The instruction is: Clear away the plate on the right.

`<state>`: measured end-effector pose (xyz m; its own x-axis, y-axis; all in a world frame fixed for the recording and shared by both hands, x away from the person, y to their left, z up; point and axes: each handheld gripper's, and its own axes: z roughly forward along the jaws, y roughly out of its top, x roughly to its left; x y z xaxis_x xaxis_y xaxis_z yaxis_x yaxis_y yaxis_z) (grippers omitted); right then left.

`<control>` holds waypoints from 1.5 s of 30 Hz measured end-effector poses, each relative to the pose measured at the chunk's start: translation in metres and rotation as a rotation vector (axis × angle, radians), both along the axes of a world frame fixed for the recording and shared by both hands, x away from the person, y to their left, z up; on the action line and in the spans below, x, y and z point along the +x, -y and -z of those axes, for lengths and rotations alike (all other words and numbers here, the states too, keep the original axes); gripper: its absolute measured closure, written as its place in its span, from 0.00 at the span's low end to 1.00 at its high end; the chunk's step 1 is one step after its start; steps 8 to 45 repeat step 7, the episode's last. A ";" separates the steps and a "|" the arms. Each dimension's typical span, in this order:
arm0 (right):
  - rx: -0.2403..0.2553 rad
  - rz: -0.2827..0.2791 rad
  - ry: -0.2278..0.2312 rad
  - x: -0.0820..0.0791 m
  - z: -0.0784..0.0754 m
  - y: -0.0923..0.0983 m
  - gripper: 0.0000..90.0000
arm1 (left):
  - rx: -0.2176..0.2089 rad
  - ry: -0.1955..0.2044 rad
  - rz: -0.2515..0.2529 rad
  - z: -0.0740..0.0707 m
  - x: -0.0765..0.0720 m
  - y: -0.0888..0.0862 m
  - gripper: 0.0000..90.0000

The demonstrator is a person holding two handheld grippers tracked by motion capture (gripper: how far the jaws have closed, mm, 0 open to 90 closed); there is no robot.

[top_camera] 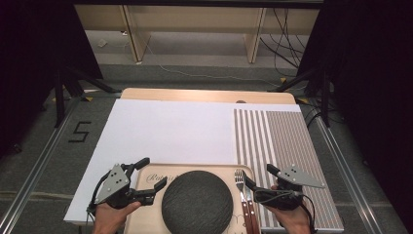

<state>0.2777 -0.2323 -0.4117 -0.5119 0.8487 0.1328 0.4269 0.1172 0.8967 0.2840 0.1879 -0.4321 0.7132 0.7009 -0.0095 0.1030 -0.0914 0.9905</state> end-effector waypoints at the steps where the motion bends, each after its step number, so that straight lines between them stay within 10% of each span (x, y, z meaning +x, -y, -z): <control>1: 0.001 0.001 0.000 0.000 0.000 0.000 0.17 | 0.000 0.000 0.000 0.000 0.000 0.000 0.19; 45: -0.005 -0.004 -0.004 -0.001 0.000 0.000 0.17 | 0.001 0.002 0.001 0.000 0.000 0.000 0.19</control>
